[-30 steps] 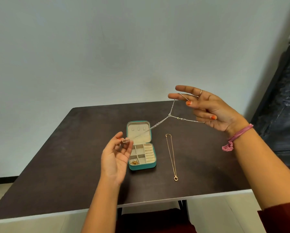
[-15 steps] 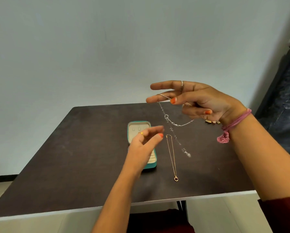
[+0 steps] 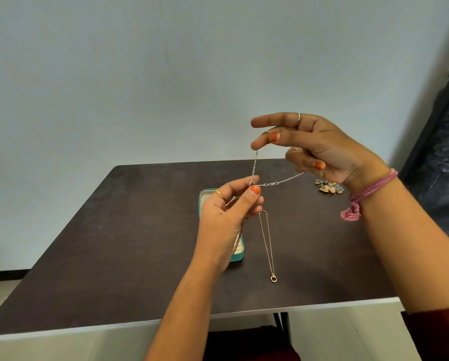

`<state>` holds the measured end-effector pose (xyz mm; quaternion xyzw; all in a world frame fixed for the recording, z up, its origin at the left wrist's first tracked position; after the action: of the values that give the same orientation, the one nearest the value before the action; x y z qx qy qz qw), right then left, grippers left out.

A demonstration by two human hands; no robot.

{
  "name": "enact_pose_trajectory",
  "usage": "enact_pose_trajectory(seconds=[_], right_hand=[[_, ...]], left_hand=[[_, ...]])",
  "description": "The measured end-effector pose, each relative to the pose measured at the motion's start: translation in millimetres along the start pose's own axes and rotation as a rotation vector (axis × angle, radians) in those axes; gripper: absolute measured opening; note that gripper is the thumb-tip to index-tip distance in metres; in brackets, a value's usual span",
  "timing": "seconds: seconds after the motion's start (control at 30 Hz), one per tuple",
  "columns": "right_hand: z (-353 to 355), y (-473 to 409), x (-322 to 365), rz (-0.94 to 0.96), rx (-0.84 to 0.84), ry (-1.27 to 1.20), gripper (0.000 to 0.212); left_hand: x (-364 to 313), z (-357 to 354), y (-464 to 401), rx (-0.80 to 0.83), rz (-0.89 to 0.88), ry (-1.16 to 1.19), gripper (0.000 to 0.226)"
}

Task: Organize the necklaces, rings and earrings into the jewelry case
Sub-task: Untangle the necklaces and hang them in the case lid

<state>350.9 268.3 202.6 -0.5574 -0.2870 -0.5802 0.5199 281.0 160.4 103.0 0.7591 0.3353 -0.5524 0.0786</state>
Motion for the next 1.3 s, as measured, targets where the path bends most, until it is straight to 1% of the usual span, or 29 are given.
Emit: enact_pose_trajectory(seconds=[0.07, 0.13, 0.2, 0.27, 0.33, 0.43, 0.5, 0.63, 0.73, 0.93, 1.1, 1.3], right_hand=[[7.3, -1.0, -1.6, 0.022, -0.084, -0.011, 0.033], [14.4, -1.0, -3.5, 0.043, -0.155, -0.026, 0.031], [19.6, -0.5, -6.1, 0.054, -0.198, -0.026, 0.030], [22.2, 1.1, -9.0, 0.055, -0.212, -0.005, 0.028], [20.0, 4.5, -10.0, 0.047, -0.185, 0.076, 0.026], [8.3, 11.6, -10.0, 0.016, -0.085, 0.321, 0.026], [-0.3, 14.8, -10.5, -0.005, -0.019, 0.440, 0.023], [-11.4, 16.0, -11.8, -0.015, 0.037, 0.474, 0.019], [-17.8, 14.5, -11.8, 0.027, 0.056, 0.492, 0.020], [-24.8, 15.3, -4.3, 0.151, 0.066, 0.573, 0.017], [-26.7, 15.7, -1.4, 0.279, 0.050, 0.767, 0.013], [-33.2, 18.4, -1.5, 0.356, 0.059, 0.921, 0.013]], left_hand=[[1.3, 1.4, 0.4, 0.001, 0.020, 0.051, 0.022], [3.0, 2.1, 0.9, 0.009, 0.056, 0.166, 0.022], [4.1, 3.3, 1.8, 0.004, 0.079, 0.241, 0.022], [3.1, 3.5, 2.9, -0.009, 0.083, 0.254, 0.021], [0.2, 2.5, 3.5, -0.020, 0.071, 0.257, 0.021], [-5.7, 4.4, 4.1, -0.056, 0.036, 0.227, 0.018], [-9.5, 6.2, 5.0, -0.075, 0.004, 0.170, 0.017], [-18.3, 5.3, 7.3, -0.079, -0.066, 0.033, 0.013], [-22.2, 3.3, 7.9, -0.066, -0.084, -0.044, 0.012], [-21.5, 4.2, 6.9, -0.055, -0.028, -0.092, 0.010], [-19.8, 7.9, 7.1, -0.064, 0.040, -0.060, 0.010], [-11.4, 11.6, 6.8, -0.022, 0.150, -0.050, 0.008]])
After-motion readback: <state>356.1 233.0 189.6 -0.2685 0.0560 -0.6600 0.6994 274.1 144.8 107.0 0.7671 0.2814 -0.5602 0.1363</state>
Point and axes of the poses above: each hand's wrist, its own y-axis away from the middle knuckle, its own z-axis out of the back of the hand, x = y × z, the point moved 8 cm from there along -y, towards the middle knuckle, and after that the axes turned 1 degree about y, right-handed, at the moved point
